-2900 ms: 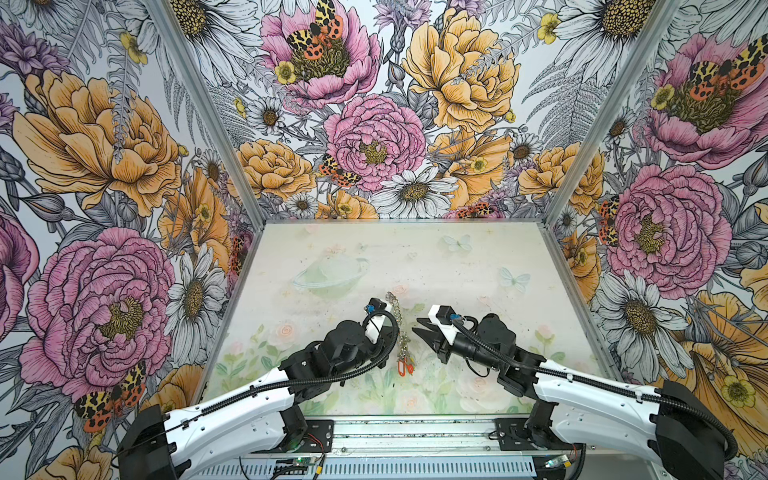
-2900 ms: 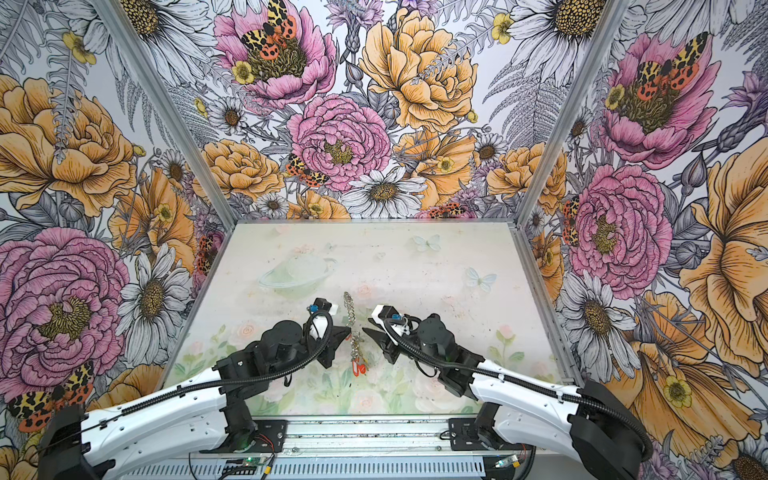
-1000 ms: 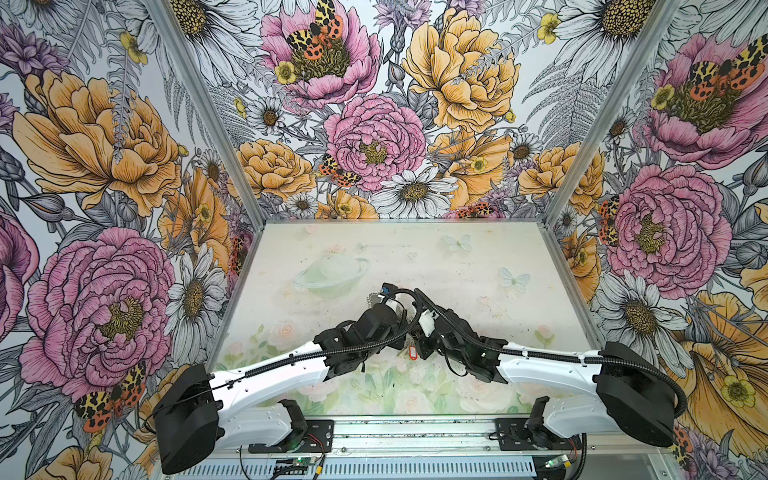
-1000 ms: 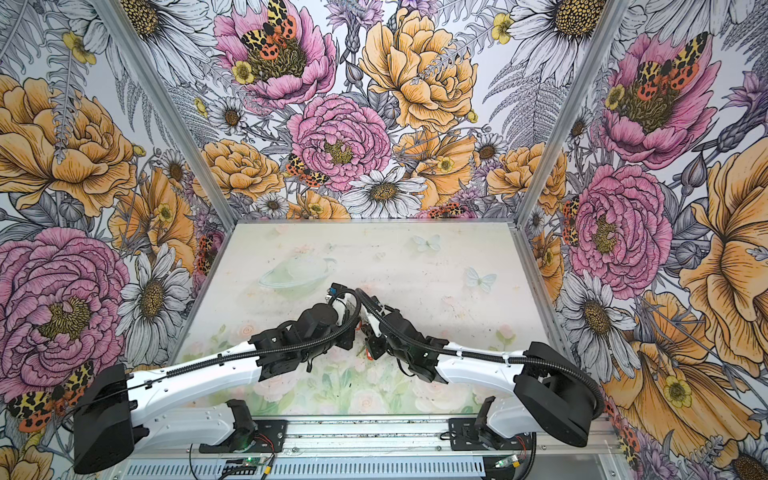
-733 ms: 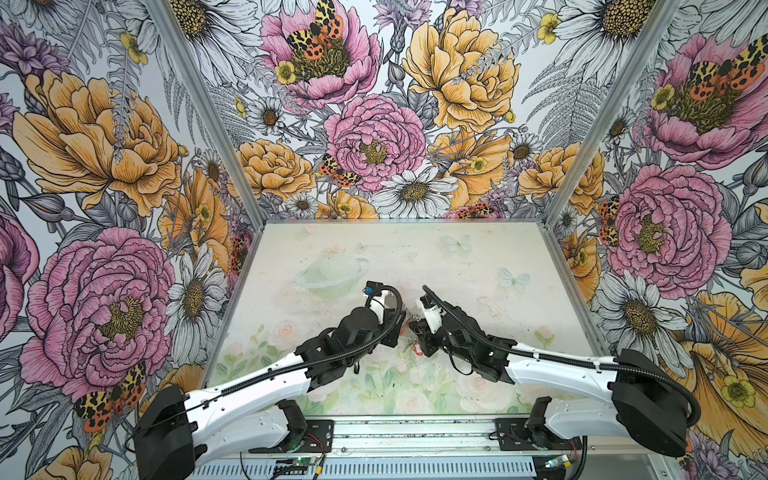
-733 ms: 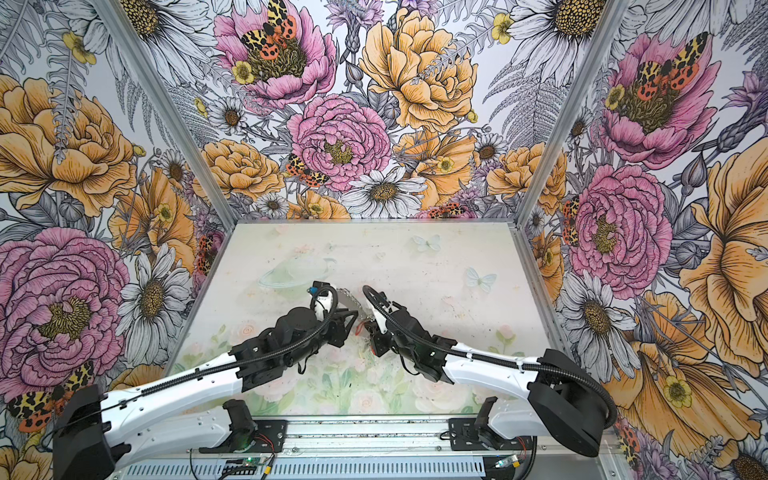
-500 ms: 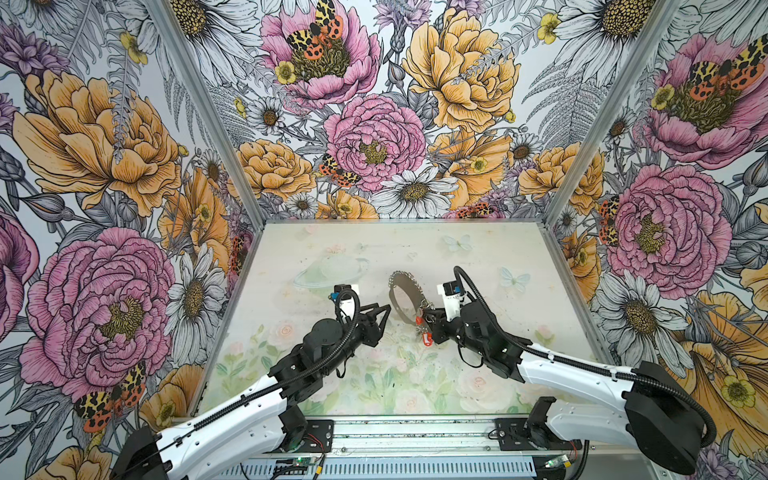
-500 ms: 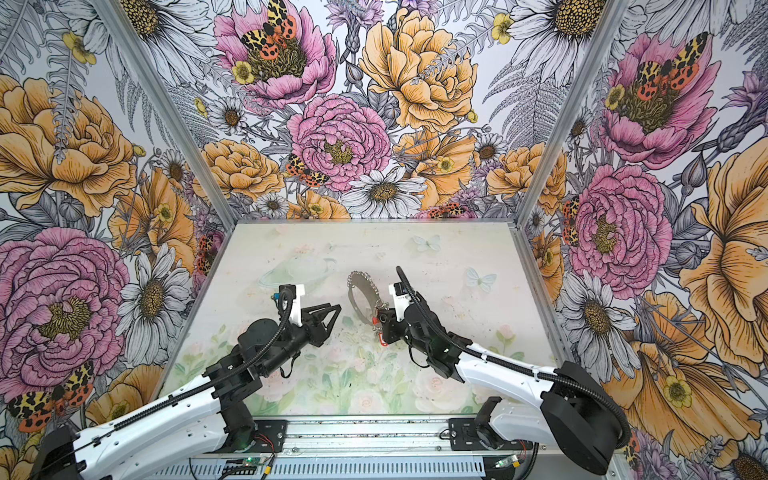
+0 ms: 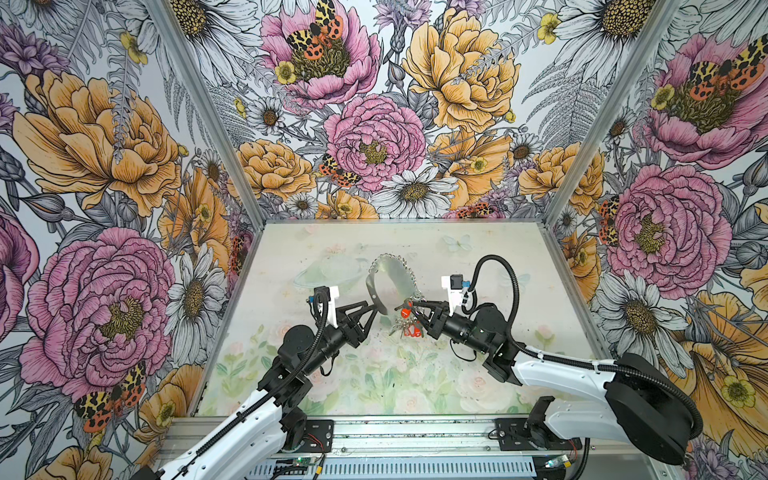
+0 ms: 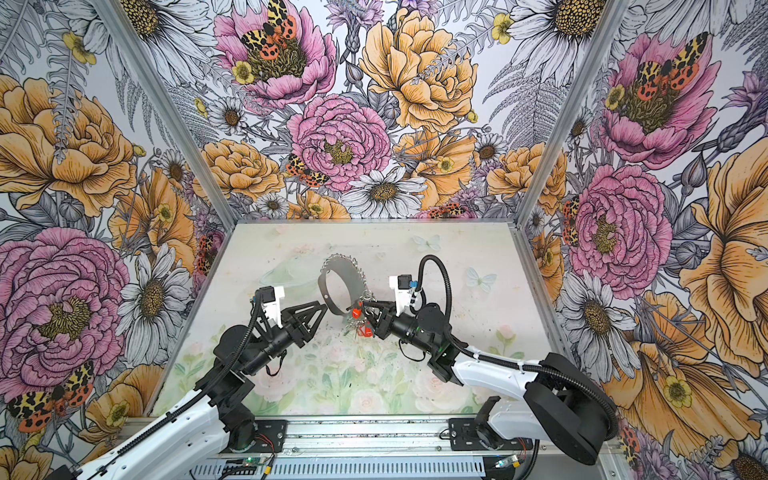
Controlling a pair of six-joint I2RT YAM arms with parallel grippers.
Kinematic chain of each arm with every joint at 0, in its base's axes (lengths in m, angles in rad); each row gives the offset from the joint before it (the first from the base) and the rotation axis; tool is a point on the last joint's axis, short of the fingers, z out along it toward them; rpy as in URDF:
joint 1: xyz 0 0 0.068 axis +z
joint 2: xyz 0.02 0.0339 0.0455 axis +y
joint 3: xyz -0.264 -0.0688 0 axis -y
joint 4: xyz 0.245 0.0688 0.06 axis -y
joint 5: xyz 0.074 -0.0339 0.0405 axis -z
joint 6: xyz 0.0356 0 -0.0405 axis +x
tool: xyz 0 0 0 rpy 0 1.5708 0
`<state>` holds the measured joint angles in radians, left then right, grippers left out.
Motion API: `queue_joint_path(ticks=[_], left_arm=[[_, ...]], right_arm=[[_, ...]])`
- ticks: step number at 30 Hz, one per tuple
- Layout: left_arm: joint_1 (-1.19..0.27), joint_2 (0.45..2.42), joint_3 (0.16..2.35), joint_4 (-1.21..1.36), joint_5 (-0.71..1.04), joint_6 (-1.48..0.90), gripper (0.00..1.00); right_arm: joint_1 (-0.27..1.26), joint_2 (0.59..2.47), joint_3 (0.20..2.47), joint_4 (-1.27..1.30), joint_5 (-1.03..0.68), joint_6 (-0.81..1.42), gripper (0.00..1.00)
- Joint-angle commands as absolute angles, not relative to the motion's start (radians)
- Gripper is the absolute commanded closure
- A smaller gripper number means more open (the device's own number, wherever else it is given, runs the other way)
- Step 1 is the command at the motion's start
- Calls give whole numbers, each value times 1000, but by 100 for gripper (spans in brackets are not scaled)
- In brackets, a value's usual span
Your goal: Put the keys on the keyring
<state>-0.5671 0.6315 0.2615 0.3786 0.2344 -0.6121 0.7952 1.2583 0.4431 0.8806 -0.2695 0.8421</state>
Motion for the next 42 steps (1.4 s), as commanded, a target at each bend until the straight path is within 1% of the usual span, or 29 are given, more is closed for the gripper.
queue_joint_path(ticks=[1, 5, 7, 11, 14, 19, 24, 26, 29, 30, 32, 34, 36, 39, 42], left_arm=[[-533, 645, 237, 507, 376, -618, 46], [-516, 666, 235, 561, 428, -636, 51], [-515, 678, 234, 597, 463, -643, 54], [-515, 690, 236, 653, 510, -657, 58], [-513, 690, 242, 656, 505, -672, 66], [-515, 679, 238, 738, 520, -718, 76], [-517, 672, 245, 741, 537, -721, 95], [-519, 674, 246, 741, 538, -723, 100], [-521, 674, 259, 707, 526, -710, 100], [-520, 673, 273, 664, 514, -697, 100], [-523, 670, 307, 569, 484, -665, 100], [-524, 666, 364, 416, 434, -615, 100], [-525, 668, 438, 244, 358, -559, 100], [-526, 704, 581, -29, 254, -465, 100], [-543, 788, 753, -299, 121, -363, 100]], right_arm=[[803, 1253, 434, 1064, -318, 867, 100], [803, 1244, 446, 1053, -348, 867, 100], [804, 1251, 451, 1068, -372, 875, 100], [805, 1260, 442, 1116, -380, 894, 100], [817, 1262, 448, 1134, -402, 886, 100], [835, 1274, 453, 1182, -434, 882, 100], [838, 1270, 452, 1185, -433, 878, 100], [837, 1263, 446, 1174, -422, 869, 100], [836, 1240, 440, 1117, -400, 834, 100], [836, 1225, 439, 1074, -392, 811, 98], [834, 1180, 434, 964, -358, 759, 84], [827, 1102, 427, 775, -279, 672, 67], [819, 1025, 428, 577, -200, 580, 58], [798, 933, 441, 297, -88, 450, 52], [768, 872, 463, 103, 14, 358, 51]])
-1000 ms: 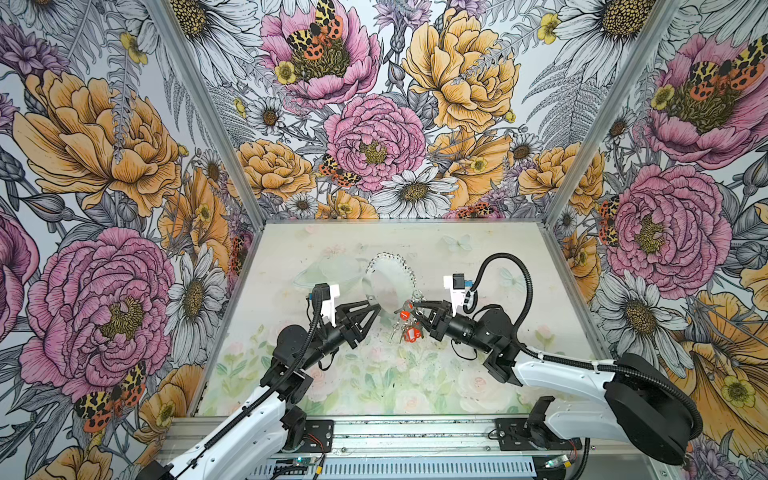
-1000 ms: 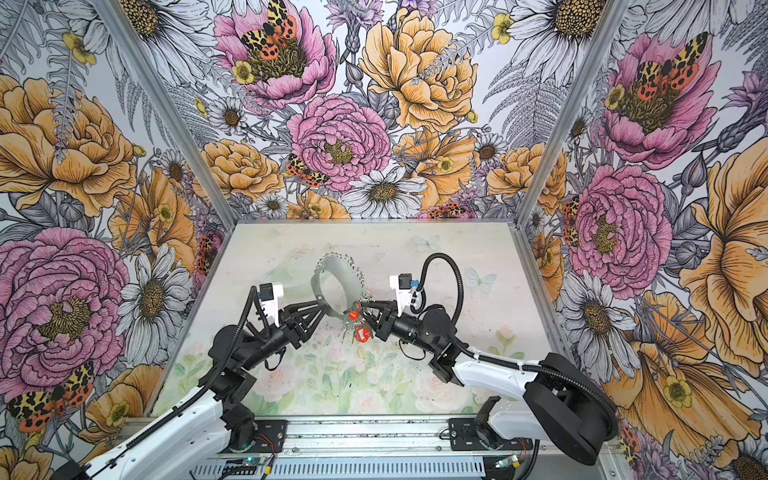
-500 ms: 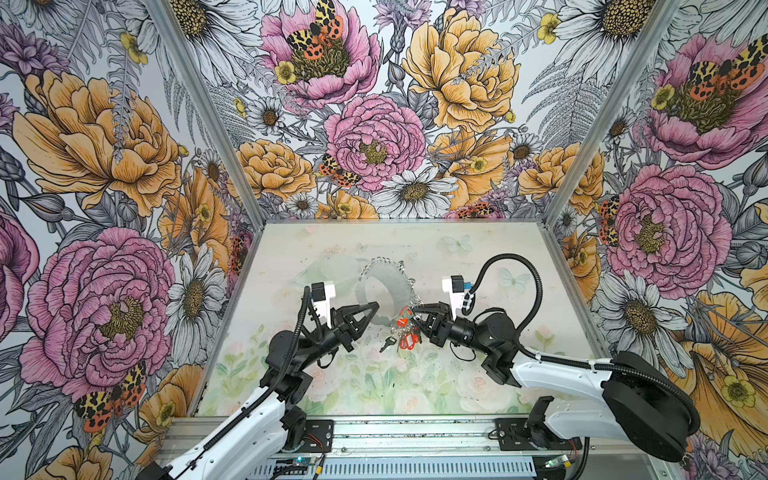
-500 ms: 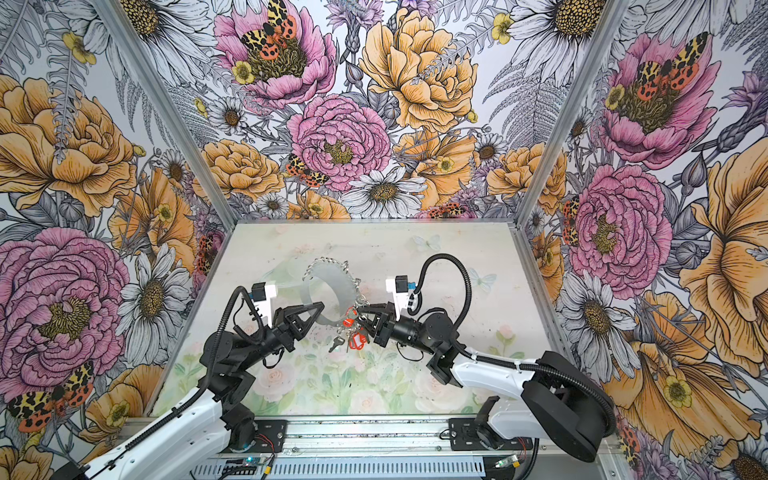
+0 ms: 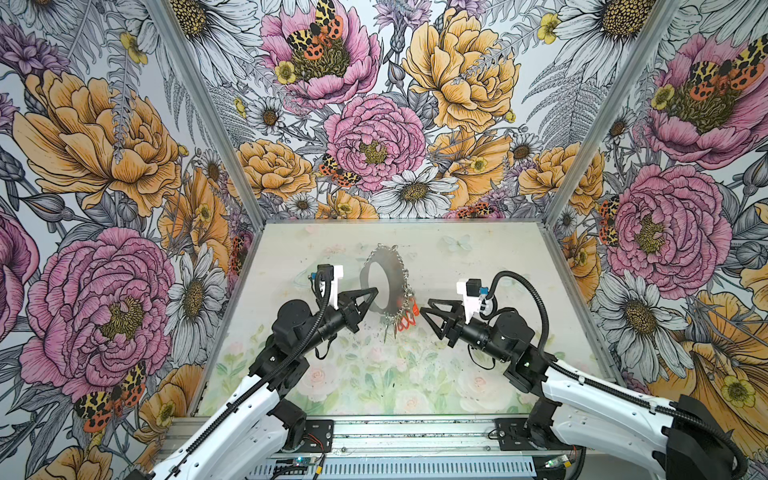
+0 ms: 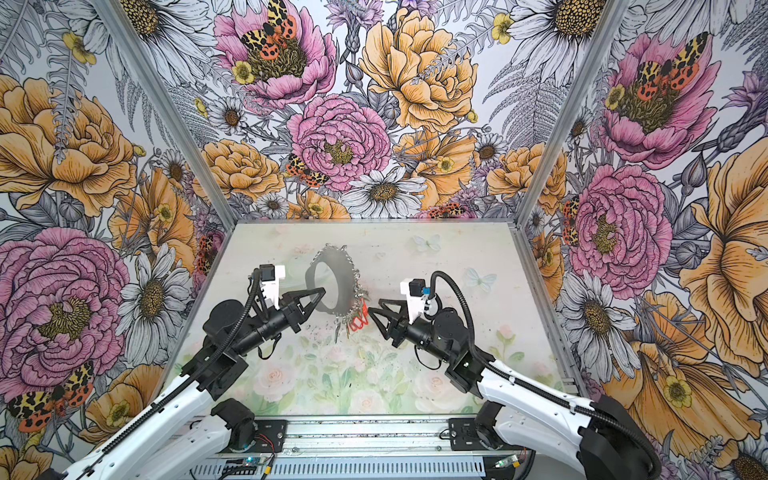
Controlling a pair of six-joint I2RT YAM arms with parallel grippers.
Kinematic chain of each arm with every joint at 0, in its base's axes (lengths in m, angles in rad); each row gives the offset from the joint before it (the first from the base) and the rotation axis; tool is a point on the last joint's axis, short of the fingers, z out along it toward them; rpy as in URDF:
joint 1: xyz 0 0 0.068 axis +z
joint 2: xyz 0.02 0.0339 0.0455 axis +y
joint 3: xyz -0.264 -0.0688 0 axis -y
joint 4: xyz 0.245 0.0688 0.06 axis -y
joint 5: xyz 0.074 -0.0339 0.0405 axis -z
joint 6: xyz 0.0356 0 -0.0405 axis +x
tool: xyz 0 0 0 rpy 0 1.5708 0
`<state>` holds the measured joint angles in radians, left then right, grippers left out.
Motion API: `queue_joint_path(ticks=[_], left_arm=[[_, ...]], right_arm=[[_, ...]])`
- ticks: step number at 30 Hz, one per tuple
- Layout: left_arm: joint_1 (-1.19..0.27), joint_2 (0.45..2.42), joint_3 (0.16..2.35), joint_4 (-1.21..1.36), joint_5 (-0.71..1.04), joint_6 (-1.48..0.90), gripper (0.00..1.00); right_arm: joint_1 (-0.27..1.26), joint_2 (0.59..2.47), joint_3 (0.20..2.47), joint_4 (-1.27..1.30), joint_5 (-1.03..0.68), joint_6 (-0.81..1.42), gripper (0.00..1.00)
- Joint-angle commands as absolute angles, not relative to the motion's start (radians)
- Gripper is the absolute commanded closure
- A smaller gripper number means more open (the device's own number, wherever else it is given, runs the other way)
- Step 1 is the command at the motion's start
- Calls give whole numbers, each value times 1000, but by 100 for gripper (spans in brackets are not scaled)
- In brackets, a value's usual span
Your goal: Put the keys on the keyring
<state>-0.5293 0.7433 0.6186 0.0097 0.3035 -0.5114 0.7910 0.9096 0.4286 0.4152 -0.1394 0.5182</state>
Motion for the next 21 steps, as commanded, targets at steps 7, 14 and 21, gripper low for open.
queue_joint_path(ticks=[7, 14, 21], left_arm=[[-579, 1142, 1171, -875, -305, -196, 100], [-491, 1321, 1367, -985, -390, -92, 100], [-460, 1515, 1496, -980, -611, 42, 100]], right_arm=[[764, 833, 525, -81, 152, 241, 51], [761, 753, 513, -114, 248, 176, 51], [751, 718, 492, -156, 475, 218, 0]])
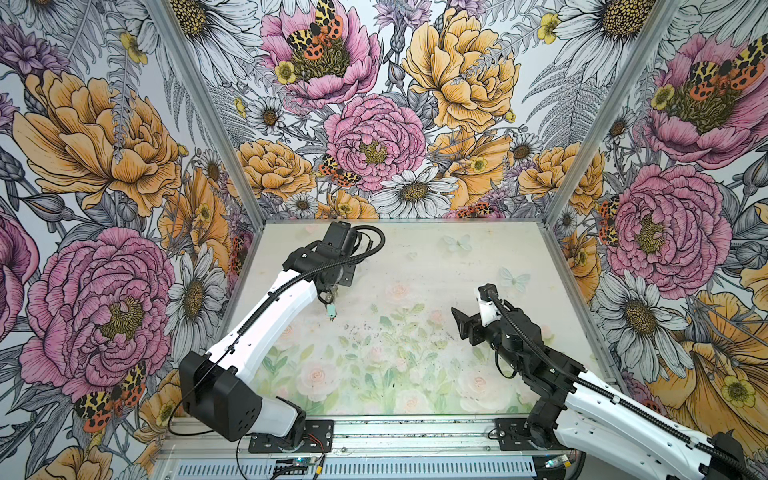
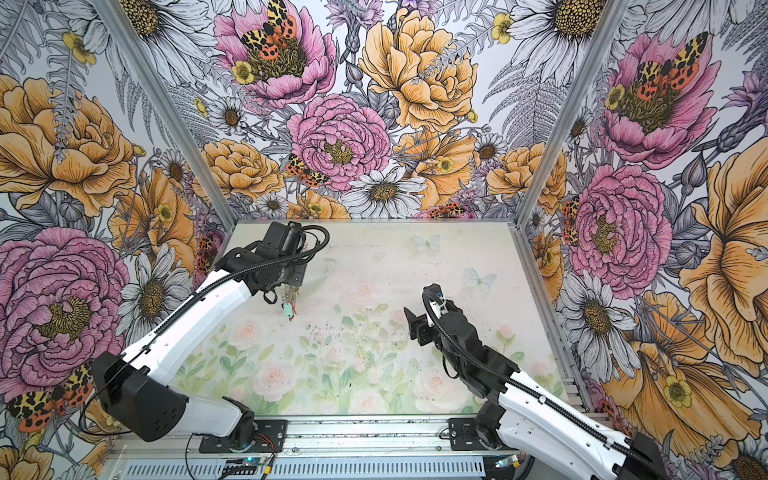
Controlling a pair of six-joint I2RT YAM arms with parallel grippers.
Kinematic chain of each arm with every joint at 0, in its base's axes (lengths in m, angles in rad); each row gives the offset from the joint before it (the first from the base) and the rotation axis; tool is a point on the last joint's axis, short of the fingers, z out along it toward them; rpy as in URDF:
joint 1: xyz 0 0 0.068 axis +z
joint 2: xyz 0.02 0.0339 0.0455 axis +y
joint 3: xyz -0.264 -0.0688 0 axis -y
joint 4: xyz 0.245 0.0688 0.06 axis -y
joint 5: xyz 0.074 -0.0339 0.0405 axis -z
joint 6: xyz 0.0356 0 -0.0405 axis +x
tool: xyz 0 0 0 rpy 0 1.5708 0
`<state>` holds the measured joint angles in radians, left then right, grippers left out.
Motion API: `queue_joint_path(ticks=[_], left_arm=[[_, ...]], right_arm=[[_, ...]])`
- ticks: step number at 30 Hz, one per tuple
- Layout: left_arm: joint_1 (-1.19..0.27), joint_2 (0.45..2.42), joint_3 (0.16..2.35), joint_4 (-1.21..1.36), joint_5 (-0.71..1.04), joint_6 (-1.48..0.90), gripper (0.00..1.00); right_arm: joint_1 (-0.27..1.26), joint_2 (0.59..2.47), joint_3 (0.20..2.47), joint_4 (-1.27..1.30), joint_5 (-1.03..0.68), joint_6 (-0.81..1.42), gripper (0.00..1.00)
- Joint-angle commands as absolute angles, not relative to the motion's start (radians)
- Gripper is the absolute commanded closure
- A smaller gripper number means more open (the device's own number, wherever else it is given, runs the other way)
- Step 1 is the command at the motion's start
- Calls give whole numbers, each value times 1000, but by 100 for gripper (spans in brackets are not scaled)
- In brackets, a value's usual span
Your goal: Put the keys on the keyring
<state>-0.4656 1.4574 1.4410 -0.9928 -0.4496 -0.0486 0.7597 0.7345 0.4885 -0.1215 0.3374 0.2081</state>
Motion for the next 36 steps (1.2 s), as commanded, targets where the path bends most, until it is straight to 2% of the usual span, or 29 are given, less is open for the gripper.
queue_joint_path(ticks=[1, 8, 16, 19, 24, 28, 32, 36], left_arm=[[-461, 1547, 1512, -979, -636, 59, 100], [-577, 1754, 1544, -830, -689, 185, 100], [-779, 2009, 1685, -819, -698, 114, 100], [-841, 2078, 1740, -820, -672, 78, 92], [-939, 2132, 1823, -816, -533, 22, 66], [-979, 2090, 1839, -779, -437, -37, 58], [-976, 1952, 1708, -687, -423, -82, 40], [-921, 1695, 1428, -536, -481, -143, 17]], right_arm=[[749, 714, 490, -165, 501, 228, 0], [733, 633, 471, -220, 555, 284, 0], [729, 569, 479, -265, 574, 288, 1], [727, 570, 487, -272, 587, 290, 1], [724, 578, 503, -282, 637, 300, 1], [716, 594, 513, -284, 692, 307, 1], [680, 621, 528, -283, 721, 301, 0], [614, 655, 540, -282, 753, 305, 1]])
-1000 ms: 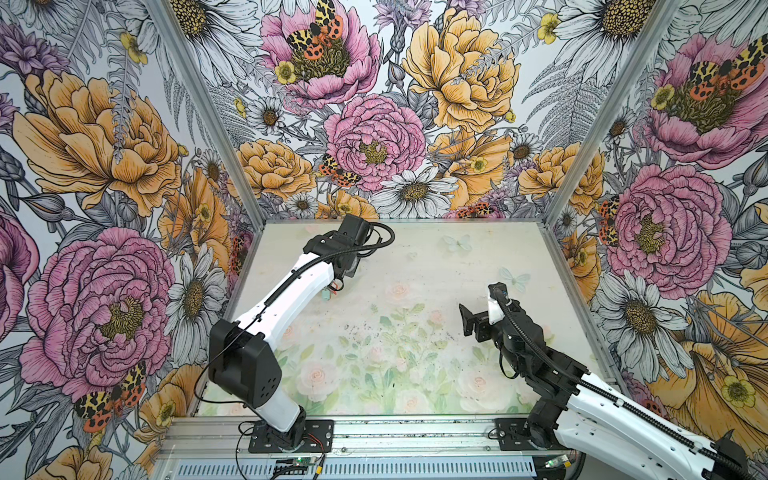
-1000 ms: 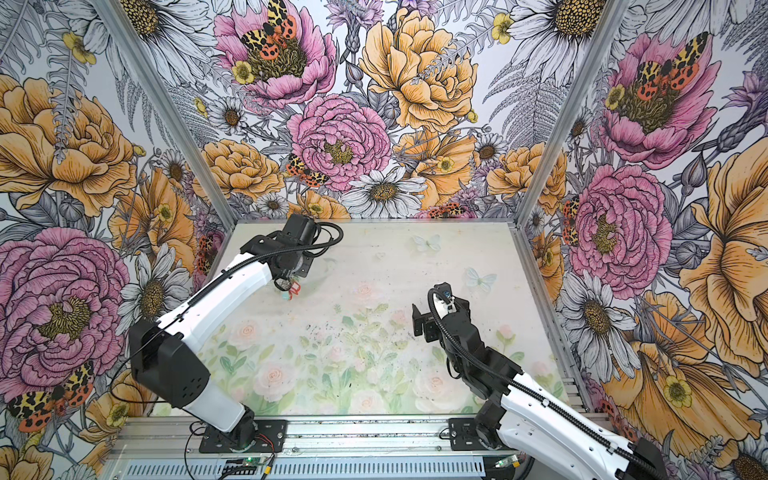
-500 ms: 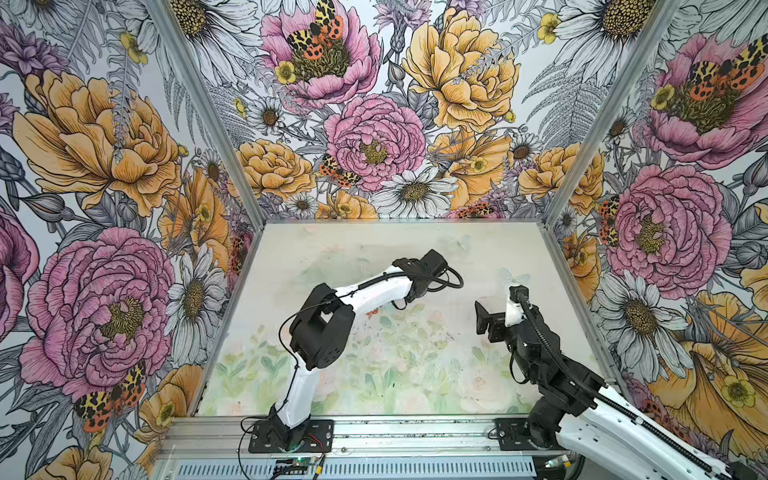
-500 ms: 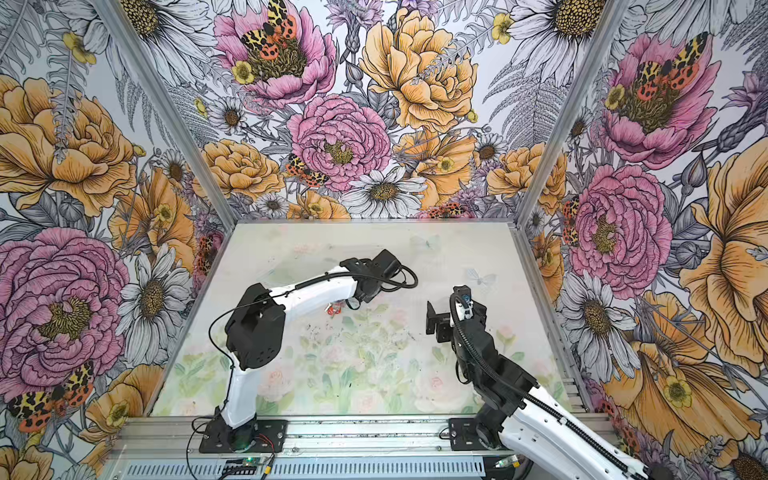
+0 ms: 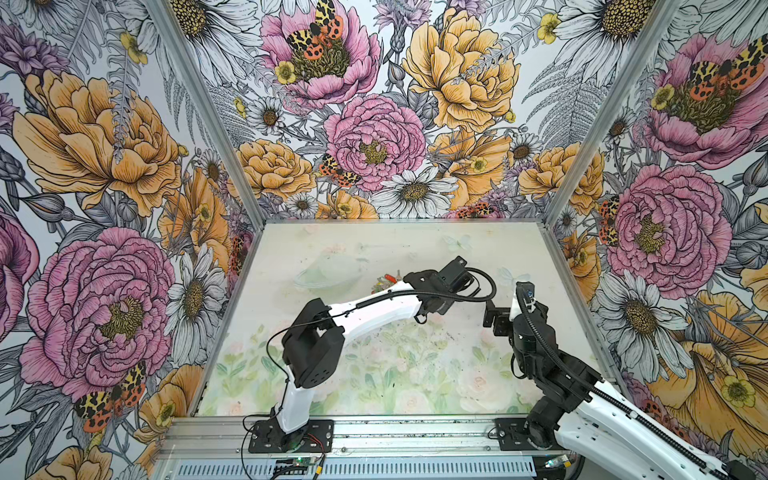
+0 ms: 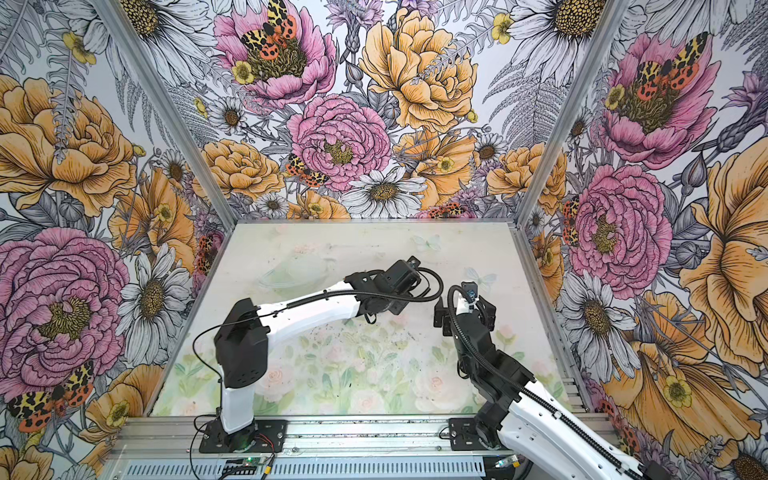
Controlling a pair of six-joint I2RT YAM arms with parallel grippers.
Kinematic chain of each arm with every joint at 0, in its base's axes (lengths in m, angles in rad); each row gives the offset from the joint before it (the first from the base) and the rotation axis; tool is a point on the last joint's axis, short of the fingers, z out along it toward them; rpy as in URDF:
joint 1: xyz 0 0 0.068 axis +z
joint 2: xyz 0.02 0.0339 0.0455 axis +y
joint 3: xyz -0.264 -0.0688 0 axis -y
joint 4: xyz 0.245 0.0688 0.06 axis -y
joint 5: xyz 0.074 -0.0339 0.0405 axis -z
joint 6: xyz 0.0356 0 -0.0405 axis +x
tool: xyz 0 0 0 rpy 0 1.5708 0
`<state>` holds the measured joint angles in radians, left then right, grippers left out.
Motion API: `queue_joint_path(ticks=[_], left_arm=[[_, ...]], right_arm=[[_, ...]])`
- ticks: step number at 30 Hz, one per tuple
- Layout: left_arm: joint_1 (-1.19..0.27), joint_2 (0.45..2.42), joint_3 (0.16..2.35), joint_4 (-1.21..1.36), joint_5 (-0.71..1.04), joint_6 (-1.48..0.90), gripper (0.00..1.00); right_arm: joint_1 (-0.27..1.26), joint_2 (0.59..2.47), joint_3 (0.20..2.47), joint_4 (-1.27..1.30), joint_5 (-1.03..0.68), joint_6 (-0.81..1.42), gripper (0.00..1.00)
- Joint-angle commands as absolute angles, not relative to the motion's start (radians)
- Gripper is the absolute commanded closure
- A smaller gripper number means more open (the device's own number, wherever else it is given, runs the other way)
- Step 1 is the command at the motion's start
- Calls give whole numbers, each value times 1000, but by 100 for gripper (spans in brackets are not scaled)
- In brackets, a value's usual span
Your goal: Put the keys on the keyring
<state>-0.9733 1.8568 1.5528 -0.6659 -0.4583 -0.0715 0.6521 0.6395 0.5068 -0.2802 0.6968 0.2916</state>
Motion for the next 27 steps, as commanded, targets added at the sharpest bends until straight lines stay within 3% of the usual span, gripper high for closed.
queue_joint_path(ticks=[1, 3, 8, 11, 14, 20, 23, 26, 27], left_arm=[[-900, 1632, 1354, -495, -496, -156, 9], [-843, 1490, 1165, -402, -574, -183, 1], [-666, 1154, 700, -68, -766, -92, 1], [-523, 1004, 422, 288, -717, 52, 1], [-369, 927, 381, 287, -589, 48, 1], [-193, 1112, 290, 570, -443, 97, 1], [-165, 1249, 292, 730, -395, 179, 1], [-137, 1333, 313, 820, -222, 200, 1], [-132, 1354, 332, 812, -177, 191, 1]], right_arm=[[589, 665, 540, -281, 753, 307, 1], [514, 707, 538, -260, 735, 303, 0], [335, 876, 478, -49, 637, 215, 0], [311, 974, 377, 234, 587, 99, 1], [302, 1100, 322, 505, 568, 0, 1], [269, 1347, 306, 835, 483, -119, 0], [218, 1391, 324, 875, 425, -118, 1], [108, 1442, 338, 898, 212, -38, 0], [86, 1453, 345, 892, 216, -6, 1]])
